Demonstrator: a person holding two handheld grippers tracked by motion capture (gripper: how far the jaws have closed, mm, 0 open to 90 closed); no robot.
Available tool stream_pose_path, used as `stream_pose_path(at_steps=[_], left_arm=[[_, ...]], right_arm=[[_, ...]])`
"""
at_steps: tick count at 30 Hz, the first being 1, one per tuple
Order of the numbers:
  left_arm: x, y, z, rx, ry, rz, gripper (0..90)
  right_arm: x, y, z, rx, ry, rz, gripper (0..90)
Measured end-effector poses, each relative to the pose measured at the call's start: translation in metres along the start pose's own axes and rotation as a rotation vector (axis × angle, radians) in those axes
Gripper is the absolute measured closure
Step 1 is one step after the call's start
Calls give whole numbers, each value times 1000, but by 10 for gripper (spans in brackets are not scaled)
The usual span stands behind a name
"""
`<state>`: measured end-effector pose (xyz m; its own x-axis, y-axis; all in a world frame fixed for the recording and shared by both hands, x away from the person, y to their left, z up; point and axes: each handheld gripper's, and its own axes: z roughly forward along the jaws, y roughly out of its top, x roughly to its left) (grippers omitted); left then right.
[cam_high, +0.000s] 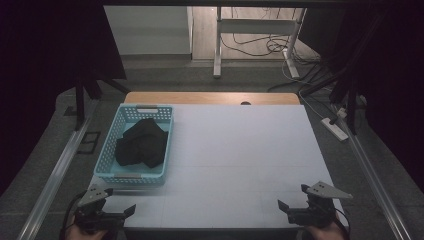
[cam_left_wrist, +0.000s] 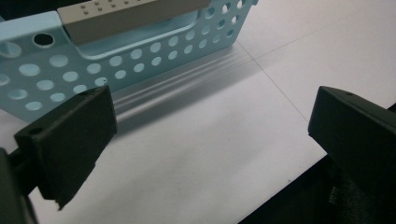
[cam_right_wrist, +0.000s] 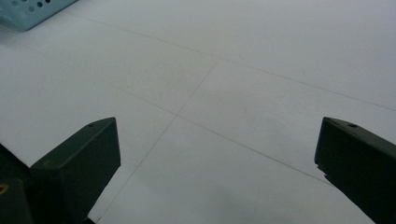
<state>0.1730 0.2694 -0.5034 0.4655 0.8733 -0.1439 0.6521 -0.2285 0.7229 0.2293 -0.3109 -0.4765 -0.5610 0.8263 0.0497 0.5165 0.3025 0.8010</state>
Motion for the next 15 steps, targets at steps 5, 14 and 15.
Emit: stream_pose_path(at_steps=[5,14,15], left_arm=[[-1,0,0,9,3,7,12],[-2,1,2,16,8,10,2],[-2,1,2,21,10,16,2]], right_arm=[[2,0,1,15,-3,-21,6],[-4,0,-1,-6,24,34,8],[-4,0,-1,-8,30,40,8]])
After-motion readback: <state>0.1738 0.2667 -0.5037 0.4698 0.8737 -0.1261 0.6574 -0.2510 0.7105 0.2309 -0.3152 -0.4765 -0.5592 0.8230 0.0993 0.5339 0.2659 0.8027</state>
